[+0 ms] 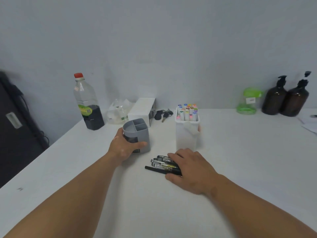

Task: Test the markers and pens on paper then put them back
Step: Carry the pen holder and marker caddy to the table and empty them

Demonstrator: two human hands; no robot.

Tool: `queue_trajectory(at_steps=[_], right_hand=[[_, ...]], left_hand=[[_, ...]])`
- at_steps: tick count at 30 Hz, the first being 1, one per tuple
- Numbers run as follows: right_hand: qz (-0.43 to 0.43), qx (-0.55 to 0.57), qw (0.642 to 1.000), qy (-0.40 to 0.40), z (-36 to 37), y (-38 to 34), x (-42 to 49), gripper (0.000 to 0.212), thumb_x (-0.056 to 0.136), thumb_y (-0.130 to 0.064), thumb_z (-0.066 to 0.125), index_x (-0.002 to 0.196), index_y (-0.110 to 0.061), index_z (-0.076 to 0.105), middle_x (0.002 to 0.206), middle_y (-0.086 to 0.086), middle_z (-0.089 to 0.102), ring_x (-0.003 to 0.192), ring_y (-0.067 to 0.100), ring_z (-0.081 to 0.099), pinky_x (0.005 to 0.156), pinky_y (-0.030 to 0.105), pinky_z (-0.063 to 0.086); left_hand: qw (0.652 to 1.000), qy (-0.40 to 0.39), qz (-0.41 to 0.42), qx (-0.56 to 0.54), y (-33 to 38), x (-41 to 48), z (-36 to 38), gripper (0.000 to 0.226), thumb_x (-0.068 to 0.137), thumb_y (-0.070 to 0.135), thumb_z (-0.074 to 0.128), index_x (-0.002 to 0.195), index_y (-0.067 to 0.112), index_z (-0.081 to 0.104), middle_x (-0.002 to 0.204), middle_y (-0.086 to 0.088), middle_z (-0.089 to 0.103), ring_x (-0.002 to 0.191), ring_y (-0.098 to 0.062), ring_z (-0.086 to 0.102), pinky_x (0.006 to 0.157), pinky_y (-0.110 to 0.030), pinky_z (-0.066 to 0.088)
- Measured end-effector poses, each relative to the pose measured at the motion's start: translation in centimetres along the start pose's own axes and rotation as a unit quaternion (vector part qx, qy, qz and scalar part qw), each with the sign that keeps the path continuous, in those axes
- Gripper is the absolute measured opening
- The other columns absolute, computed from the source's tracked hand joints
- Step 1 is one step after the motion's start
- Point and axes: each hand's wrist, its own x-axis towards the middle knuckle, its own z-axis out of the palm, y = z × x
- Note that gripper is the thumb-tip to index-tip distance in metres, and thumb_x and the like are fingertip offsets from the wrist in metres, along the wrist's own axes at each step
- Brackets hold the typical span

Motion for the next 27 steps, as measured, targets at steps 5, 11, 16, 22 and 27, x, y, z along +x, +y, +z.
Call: queue_trajectory(at_steps=[5, 11, 16, 22, 27], right_hand=[[0.027, 0.034, 0.998, 0.046, -1.2, 0.4, -3.3, 0.073, 0.087, -0.072, 0.041, 0.147, -0.03, 0.046, 0.139, -0.013, 0.052, 0.126, 0.013, 0.048, 0.106, 0.033, 0.04], [0.085, 0.046, 0.994, 0.044, -3.6, 3.6, -8.2, 0.062, 0.081, -0.073, 0.033, 0.124, -0.037, 0.061, 0.118, -0.02, 0.056, 0.113, 0.006, 0.053, 0.095, 0.024, 0.045], [0.119, 0.056, 0.991, 0.0, -4.6, 6.4, -9.9, 0.05, 0.089, -0.07, 0.051, 0.128, -0.039, 0.056, 0.123, -0.02, 0.055, 0.116, 0.004, 0.052, 0.097, 0.025, 0.043], [0.114, 0.08, 0.99, 0.019, -5.0, 7.8, -9.3, 0.052, 0.089, -0.07, 0.052, 0.13, -0.039, 0.056, 0.125, -0.022, 0.053, 0.12, 0.003, 0.05, 0.1, 0.024, 0.042], [0.107, 0.099, 0.989, 0.037, -5.0, 8.5, -8.0, 0.053, 0.089, -0.069, 0.053, 0.133, -0.039, 0.054, 0.128, -0.023, 0.052, 0.122, 0.001, 0.048, 0.104, 0.023, 0.04]], left_hand=[[0.985, 0.13, -0.016, 0.114, 1.0, -4.0, -0.5, 0.093, 0.061, 0.046, 0.092, 0.135, 0.018, 0.042, 0.131, -0.005, 0.048, 0.114, -0.026, 0.054, 0.091, -0.039, 0.05], [0.971, 0.016, 0.165, 0.173, 3.6, -10.4, 2.4, 0.036, 0.077, 0.026, 0.081, 0.104, 0.023, 0.057, 0.095, 0.006, 0.058, 0.086, -0.016, 0.058, 0.072, -0.026, 0.05], [0.98, -0.121, 0.096, 0.123, 8.4, -8.0, 7.7, 0.08, 0.073, 0.039, 0.087, 0.139, 0.029, 0.041, 0.123, 0.008, 0.055, 0.106, -0.012, 0.059, 0.08, -0.027, 0.054], [0.986, -0.151, 0.039, 0.055, 9.8, -2.3, 10.6, 0.121, 0.061, 0.031, 0.096, 0.156, 0.025, 0.022, 0.149, 0.003, 0.045, 0.129, -0.022, 0.049, 0.108, -0.046, 0.044], [0.967, -0.245, 0.06, 0.022, 9.4, 0.2, 11.2, 0.116, 0.058, 0.025, 0.098, 0.148, 0.044, 0.028, 0.134, 0.017, 0.059, 0.122, -0.006, 0.055, 0.095, -0.026, 0.047]])
